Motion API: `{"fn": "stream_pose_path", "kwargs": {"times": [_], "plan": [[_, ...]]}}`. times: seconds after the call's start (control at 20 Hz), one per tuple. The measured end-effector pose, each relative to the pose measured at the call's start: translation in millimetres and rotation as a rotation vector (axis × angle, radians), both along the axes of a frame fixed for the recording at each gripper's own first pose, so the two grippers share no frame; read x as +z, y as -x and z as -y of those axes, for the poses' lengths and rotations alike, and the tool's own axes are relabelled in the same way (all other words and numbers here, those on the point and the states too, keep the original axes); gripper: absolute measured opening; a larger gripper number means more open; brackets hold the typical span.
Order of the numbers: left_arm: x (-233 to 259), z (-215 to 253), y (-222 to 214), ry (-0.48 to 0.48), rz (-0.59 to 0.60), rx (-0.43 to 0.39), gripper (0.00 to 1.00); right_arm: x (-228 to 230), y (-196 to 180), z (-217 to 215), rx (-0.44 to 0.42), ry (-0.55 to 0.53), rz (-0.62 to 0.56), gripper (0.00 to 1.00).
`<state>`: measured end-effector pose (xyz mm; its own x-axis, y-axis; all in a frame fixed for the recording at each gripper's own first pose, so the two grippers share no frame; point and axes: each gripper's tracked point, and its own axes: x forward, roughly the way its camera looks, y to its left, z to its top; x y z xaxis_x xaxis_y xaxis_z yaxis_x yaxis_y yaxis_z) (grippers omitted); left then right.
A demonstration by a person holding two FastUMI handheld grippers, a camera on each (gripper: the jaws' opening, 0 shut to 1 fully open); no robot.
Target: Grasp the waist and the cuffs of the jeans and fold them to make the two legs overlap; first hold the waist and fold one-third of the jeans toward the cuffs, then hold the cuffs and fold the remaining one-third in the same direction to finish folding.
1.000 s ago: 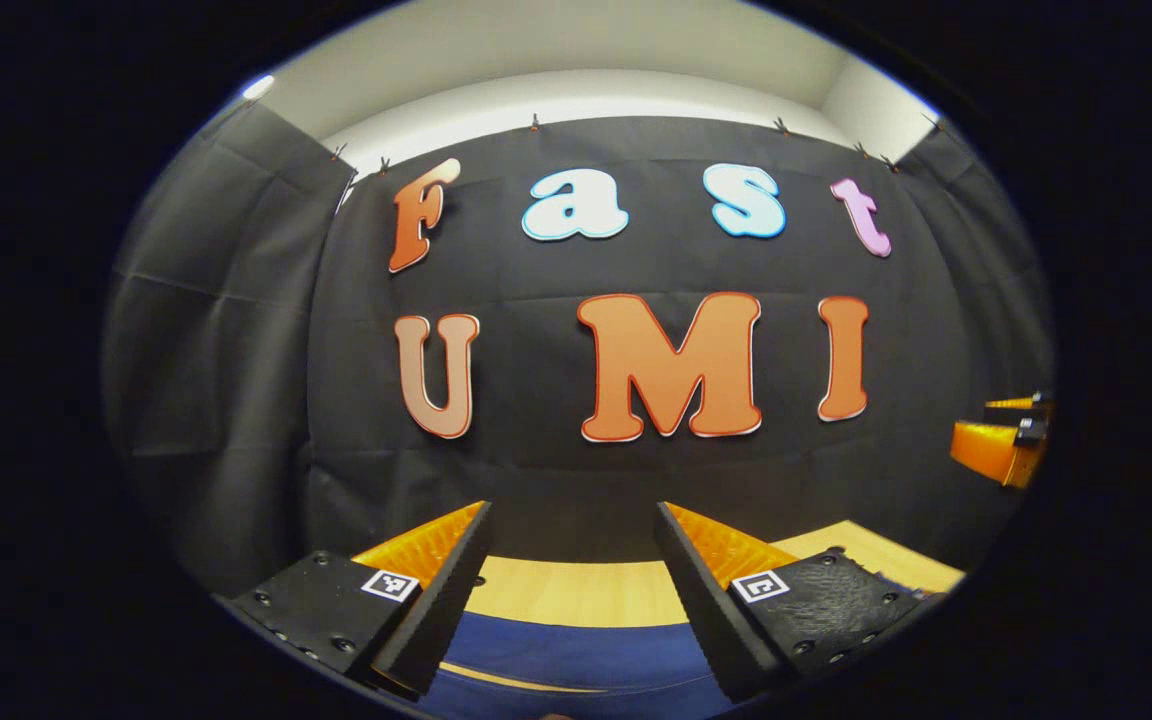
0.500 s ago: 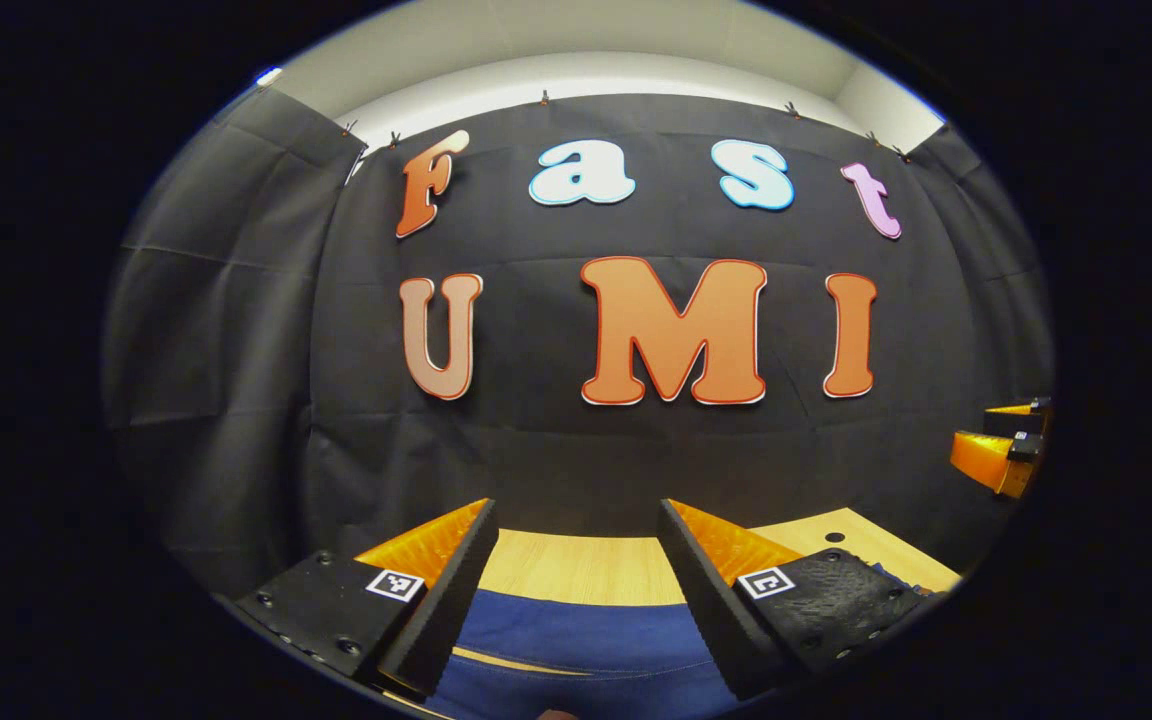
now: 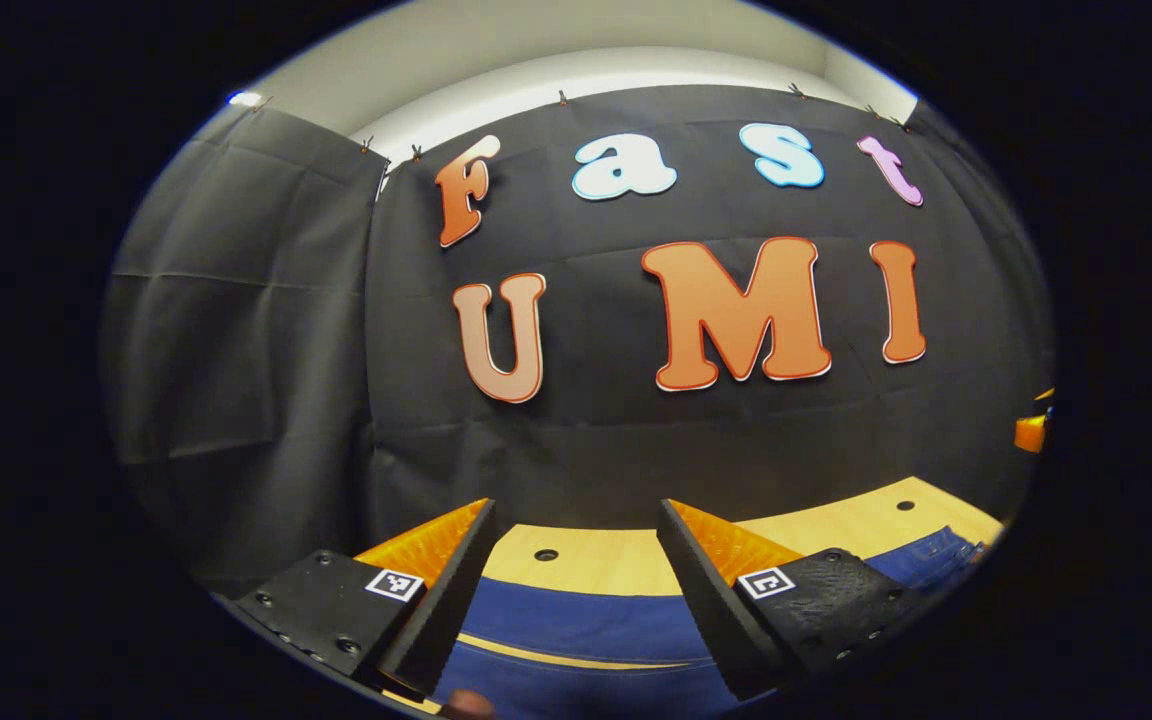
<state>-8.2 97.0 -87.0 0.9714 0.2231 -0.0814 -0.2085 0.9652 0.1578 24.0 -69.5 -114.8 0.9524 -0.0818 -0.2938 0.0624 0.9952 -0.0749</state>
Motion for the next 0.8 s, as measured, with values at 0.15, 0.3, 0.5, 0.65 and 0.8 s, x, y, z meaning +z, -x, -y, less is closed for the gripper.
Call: {"fn": "stream_pose_path", "kwargs": {"times": [0.15, 0.3, 0.5, 0.65, 0.8], "plan": [[-30, -34, 0, 0.025, -0.075, 0.042, 0.98, -21, 6, 9, -0.049, -0.061, -0.063, 0.98], [-56, -66, 4, 0.094, -0.137, 0.083, 0.98, -43, 10, 25, -0.112, -0.055, -0.135, 0.97], [-88, -122, 13, 0.160, -0.228, 0.177, 0.98, -73, 17, 40, -0.174, -0.112, -0.233, 0.97], [-114, -156, 19, 0.237, -0.287, 0.235, 0.99, -98, 21, 49, -0.235, -0.197, -0.302, 0.98], [-146, -194, 29, 0.338, -0.357, 0.322, 1.00, -125, 34, 63, -0.305, -0.289, -0.380, 0.97]]}}
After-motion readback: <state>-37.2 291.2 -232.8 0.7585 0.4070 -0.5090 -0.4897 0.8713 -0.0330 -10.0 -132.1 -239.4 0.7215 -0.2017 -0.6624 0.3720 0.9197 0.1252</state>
